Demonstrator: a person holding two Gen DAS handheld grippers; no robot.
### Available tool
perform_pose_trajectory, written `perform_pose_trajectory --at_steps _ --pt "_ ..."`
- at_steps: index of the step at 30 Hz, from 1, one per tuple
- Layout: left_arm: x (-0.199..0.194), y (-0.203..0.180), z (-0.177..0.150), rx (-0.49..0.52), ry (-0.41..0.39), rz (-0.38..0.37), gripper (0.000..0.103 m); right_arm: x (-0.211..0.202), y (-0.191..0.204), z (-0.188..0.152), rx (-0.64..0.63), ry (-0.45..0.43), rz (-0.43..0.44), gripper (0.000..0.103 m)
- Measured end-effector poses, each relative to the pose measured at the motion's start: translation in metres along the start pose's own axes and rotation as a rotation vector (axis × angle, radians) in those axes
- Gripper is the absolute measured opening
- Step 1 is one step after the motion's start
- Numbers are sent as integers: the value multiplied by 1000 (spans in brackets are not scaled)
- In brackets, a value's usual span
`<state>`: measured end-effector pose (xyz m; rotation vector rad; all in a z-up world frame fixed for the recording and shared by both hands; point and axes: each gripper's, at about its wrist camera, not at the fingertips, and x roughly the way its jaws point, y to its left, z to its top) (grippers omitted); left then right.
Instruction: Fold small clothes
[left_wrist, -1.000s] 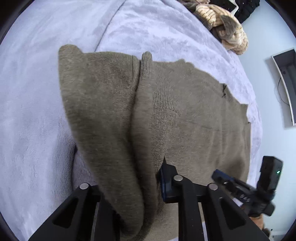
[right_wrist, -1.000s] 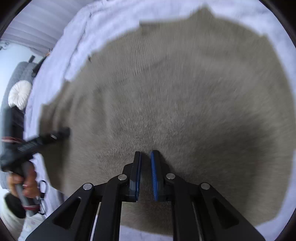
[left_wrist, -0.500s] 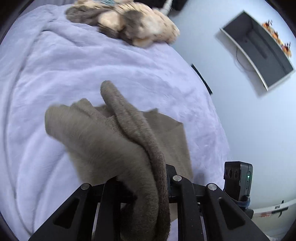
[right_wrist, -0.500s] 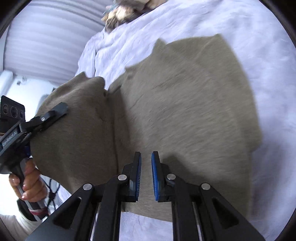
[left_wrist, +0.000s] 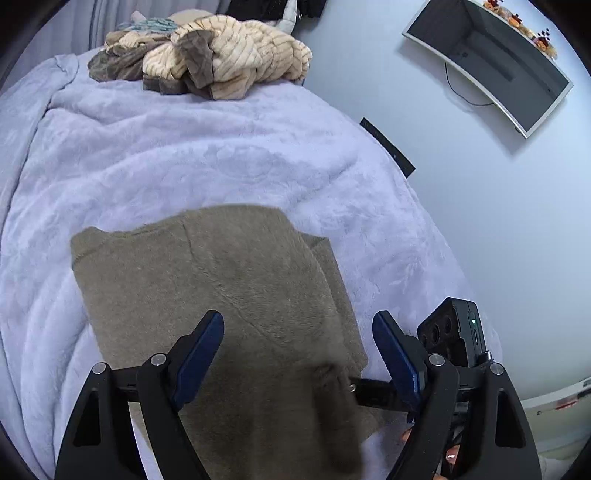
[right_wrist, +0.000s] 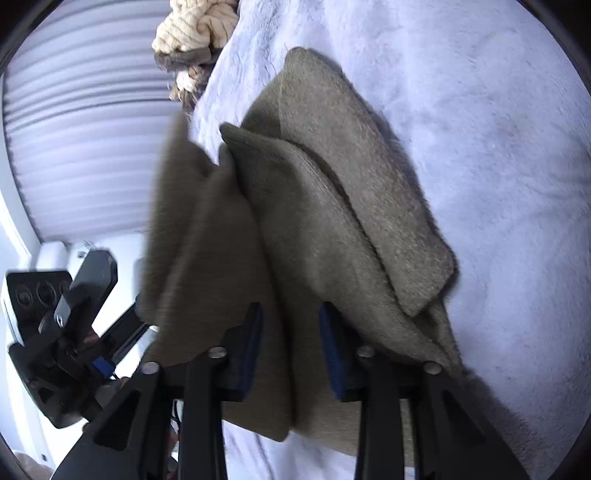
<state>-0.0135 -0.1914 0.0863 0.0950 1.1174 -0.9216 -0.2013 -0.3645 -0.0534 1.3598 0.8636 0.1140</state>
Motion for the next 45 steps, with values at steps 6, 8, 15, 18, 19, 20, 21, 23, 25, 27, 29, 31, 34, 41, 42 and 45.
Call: perform_pose_trajectory --at_steps 6,8,15,18,19,20,21,23,25,27,29,31,34,41,42,45 --pt "-12 66 -19 -136 2 154 84 1 -10 -4 162 -85 194 65" --pt "-6 90 -32 -183 34 233 84 0 -15 0 205 -102 268 74" --pt "8 125 -63 -275 88 326 84 17 20 15 66 18 128 76" --pt "9 123 -62 -278 77 337 84 41 49 22 -83 76 -73 22" --pt "9 121 -61 -274 76 336 84 46 57 22 -134 80 -147 22" --pt "6 118 -59 -265 69 328 84 49 72 24 -189 59 -199 21" --pt "2 114 -58 -254 56 317 84 43 86 19 -249 24 -195 21" --pt "-4 105 -54 -218 28 297 84 24 106 8 -326 -39 -154 21" --pt "-1 98 -53 -183 32 282 84 11 117 3 -372 -92 -152 21" --pt "8 96 -55 -178 58 278 84 1 107 -3 -355 -122 -187 21" --pt "22 96 -60 -183 85 261 84 5 82 3 -278 -116 -241 21" --pt "30 96 -65 -187 100 274 90 12 57 8 -216 -91 -306 21" --pt "28 96 -67 -189 89 285 90 15 41 13 -152 -86 -278 21" --pt "7 95 -64 -166 90 371 90 -11 66 -1 -272 -143 -490 33" --pt "3 95 -64 -166 87 368 90 -20 69 -2 -268 -164 -515 34" --pt "-6 93 -68 -186 86 308 63 -44 78 -9 -274 -185 -491 35"
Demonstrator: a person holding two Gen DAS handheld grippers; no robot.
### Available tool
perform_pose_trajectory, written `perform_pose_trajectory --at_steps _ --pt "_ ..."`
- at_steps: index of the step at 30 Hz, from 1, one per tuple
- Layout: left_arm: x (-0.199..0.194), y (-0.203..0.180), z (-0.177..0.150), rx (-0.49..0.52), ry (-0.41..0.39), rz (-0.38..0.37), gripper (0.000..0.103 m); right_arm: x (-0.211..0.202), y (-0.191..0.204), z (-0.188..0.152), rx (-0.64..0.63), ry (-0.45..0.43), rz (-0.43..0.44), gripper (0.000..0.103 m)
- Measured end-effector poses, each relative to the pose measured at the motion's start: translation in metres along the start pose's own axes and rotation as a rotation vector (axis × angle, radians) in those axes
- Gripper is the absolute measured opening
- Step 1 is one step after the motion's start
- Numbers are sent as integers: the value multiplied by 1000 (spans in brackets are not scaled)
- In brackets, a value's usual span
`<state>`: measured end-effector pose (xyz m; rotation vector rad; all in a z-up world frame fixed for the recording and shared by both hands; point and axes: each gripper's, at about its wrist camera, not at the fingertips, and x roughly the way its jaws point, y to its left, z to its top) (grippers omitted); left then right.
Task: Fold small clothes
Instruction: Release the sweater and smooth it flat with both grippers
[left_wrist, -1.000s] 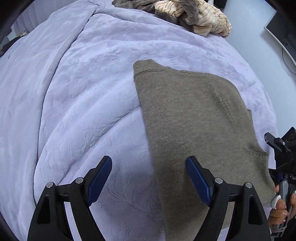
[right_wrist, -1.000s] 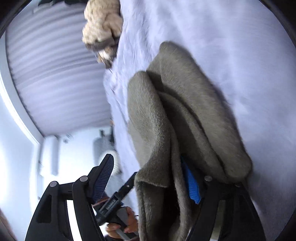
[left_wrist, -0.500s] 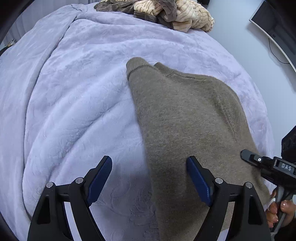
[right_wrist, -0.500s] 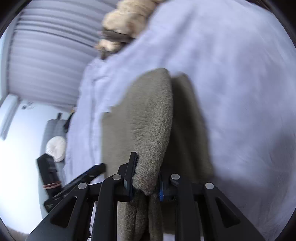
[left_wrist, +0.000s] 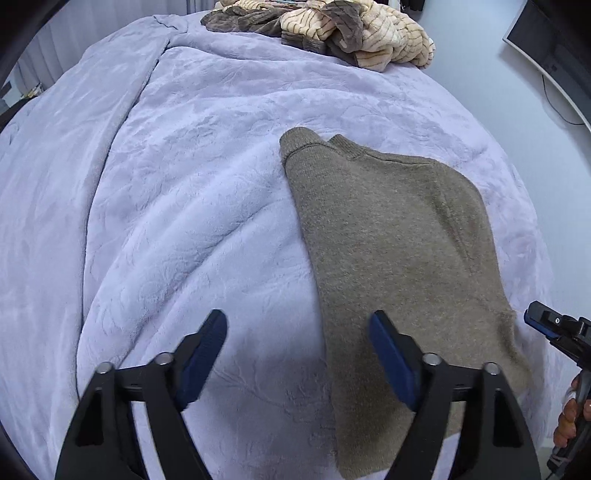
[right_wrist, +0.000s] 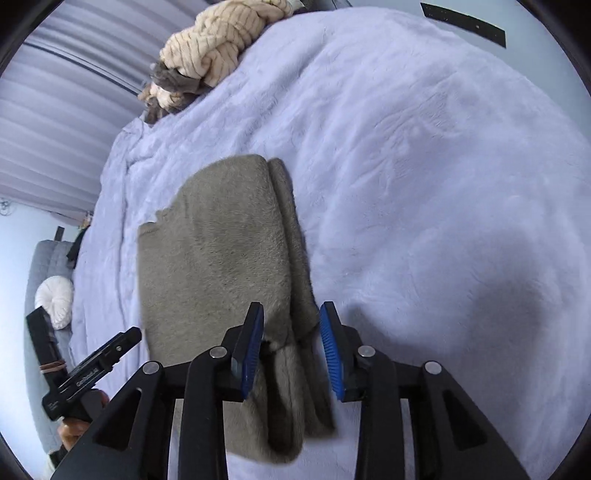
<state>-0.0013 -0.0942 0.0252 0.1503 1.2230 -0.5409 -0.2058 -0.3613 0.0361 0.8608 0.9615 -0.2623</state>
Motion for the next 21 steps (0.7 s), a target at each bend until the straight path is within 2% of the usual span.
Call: perform_pose_trajectory --at_steps 1,3,5,8,11,13,15,17,21 --pt "-1 -2 -2 0 15 -19 50 -7 2 -3 -14 2 23 35" --pt "2 -10 -11 12 45 -58 39 -15 11 -8 -69 13 61 33" --pt "6 -24 -21 32 63 -71 39 -19 28 -15 -136 28 95 22" --pt "11 -39 -38 49 78 -65 39 -19 51 -30 -243 67 112 21" --pt "20 -45 -51 49 86 -25 42 -4 59 -43 -325 107 40 21" --pt "24 -44 -56 29 107 -19 45 11 47 -46 -321 142 -35 20" --pt "26 -43 -60 9 119 -25 45 23 26 -49 -288 179 -97 10" --pt "24 -45 -62 8 119 -17 45 24 8 -51 -236 198 -77 4" --pt "14 -45 -56 -9 109 4 45 20 4 -51 -235 198 -61 4"
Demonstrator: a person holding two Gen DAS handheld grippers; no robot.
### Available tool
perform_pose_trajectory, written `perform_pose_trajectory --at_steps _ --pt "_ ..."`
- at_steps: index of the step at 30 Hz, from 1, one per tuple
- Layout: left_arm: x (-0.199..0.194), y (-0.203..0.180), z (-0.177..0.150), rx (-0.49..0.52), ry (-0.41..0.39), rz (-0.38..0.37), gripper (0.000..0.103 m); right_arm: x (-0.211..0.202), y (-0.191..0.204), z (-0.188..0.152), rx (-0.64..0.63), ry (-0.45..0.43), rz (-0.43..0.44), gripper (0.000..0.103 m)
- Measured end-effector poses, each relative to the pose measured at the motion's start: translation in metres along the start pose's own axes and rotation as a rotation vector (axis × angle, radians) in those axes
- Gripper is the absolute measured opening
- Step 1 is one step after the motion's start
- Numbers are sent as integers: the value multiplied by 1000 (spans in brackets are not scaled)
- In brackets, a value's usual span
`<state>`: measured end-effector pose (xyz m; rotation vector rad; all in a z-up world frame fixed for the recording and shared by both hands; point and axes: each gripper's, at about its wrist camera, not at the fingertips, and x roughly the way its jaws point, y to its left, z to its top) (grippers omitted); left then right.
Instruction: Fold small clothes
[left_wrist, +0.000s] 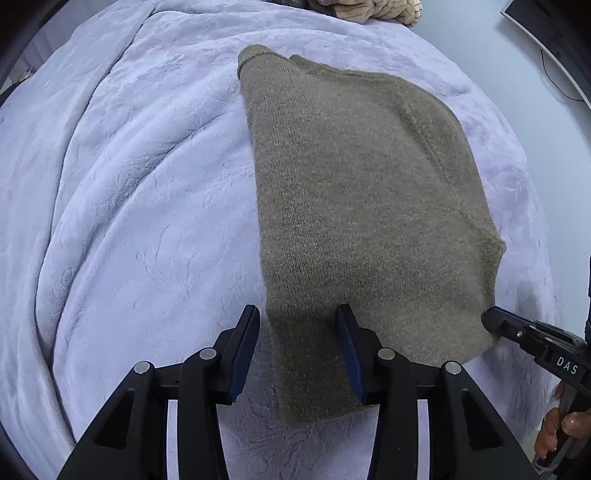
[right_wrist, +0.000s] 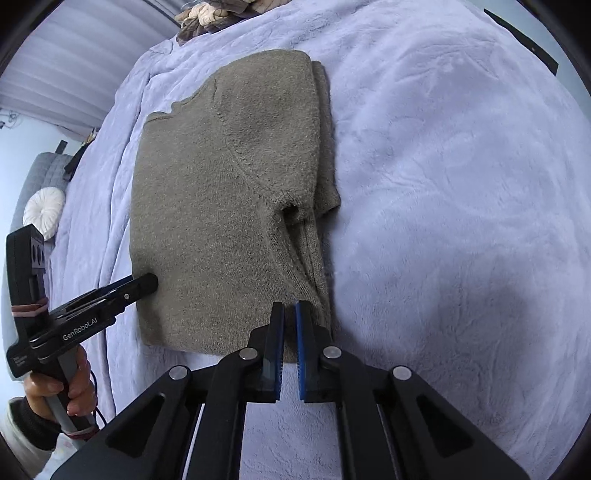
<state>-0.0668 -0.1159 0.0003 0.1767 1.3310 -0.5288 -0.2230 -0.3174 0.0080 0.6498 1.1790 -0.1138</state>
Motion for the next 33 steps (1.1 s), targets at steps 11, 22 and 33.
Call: perform_pose_trajectory --at_steps 11,22,33 --pt "-13 35 80 -116 -164 59 45 -36 2 63 -13 -166 26 9" --pt "7 43 86 -141 -132 95 58 11 -5 103 12 -95 -55 9" --pt "3 44 85 -144 -131 95 58 6 -26 114 75 -101 97 31"
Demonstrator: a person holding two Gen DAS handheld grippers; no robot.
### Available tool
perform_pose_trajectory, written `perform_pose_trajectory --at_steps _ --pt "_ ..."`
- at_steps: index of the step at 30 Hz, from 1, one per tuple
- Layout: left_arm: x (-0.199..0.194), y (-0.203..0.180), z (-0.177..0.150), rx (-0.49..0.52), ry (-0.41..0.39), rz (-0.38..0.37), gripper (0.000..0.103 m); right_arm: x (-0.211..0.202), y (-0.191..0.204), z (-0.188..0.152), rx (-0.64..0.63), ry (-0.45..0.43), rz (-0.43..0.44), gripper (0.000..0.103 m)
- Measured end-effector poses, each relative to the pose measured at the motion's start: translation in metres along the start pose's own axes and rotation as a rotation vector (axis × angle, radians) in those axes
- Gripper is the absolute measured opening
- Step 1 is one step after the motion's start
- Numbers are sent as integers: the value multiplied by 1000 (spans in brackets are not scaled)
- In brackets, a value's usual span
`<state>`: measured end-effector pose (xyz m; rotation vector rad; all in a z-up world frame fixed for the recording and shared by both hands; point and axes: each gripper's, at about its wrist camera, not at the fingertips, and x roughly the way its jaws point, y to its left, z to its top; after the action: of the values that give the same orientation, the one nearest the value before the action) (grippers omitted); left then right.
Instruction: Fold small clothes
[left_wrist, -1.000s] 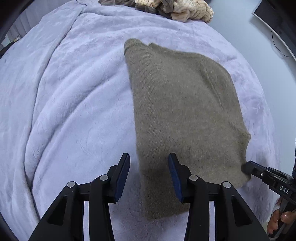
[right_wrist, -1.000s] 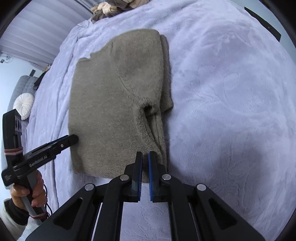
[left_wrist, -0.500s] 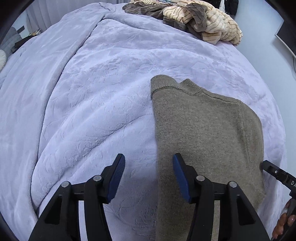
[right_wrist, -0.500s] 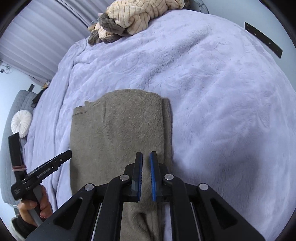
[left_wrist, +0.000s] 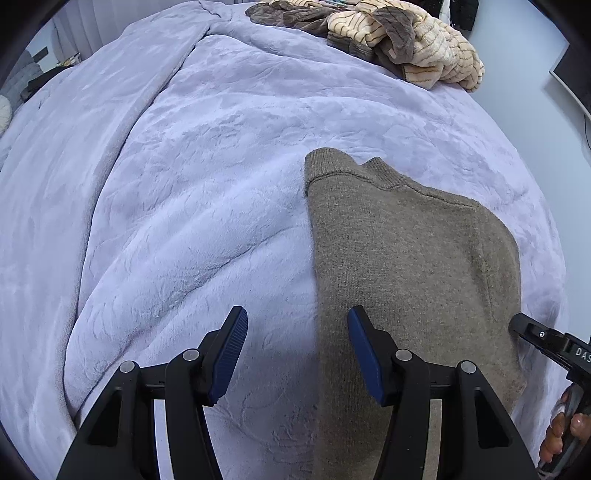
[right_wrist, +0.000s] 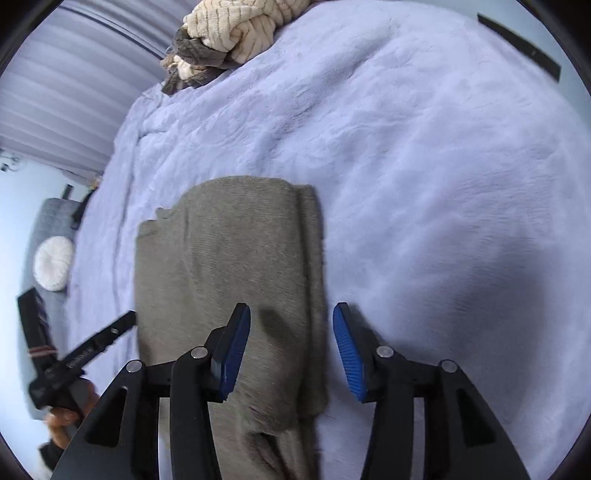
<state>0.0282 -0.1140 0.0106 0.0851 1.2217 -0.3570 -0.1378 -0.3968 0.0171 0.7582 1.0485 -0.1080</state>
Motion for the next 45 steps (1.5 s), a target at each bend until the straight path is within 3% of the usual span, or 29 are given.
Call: perform_pose_trajectory --at_steps 1,3,6,10,24,27,29,30,33,35,41,42,43,45 --pt "0 -1 0 9 -2 5 58 4 4 1 -23 14 2 14" --pt "1 -2 0 18 -2 5 58 9 14 -2 -88 18 -70 11" --pt "1 -2 1 14 7 -3 58 12 9 -7 -101 16 -138 11" --pt "0 -5 2 26 10 17 58 8 -9 -10 10 16 -82 11" --pt "-1 -4 0 16 17 23 58 -20 -11 -31 87 -5 -78 13" --pt "-1 -4 1 25 20 26 58 -24 -8 -28 85 -15 -79 25" --pt "-1 -5 1 32 22 27 59 -28 -9 -28 86 -25 -77 46" --pt "-1 -5 1 35 22 27 59 -30 -8 -27 87 -32 -76 48" --pt "-2 -4 1 42 21 61 82 -31 -5 -26 85 -36 -64 50" --pt "-2 -2 0 47 24 61 82 -28 -5 -26 90 -24 -51 58" --pt "0 1 0 30 45 56 83 -16 -5 -27 91 6 -37 60" --pt "0 1 1 26 48 58 86 -15 -5 -26 92 7 -34 61" --pt "0 1 1 24 50 66 99 -15 -5 -26 92 10 -31 64" --pt "0 0 1 30 45 75 103 -13 -5 -25 84 15 -30 65"
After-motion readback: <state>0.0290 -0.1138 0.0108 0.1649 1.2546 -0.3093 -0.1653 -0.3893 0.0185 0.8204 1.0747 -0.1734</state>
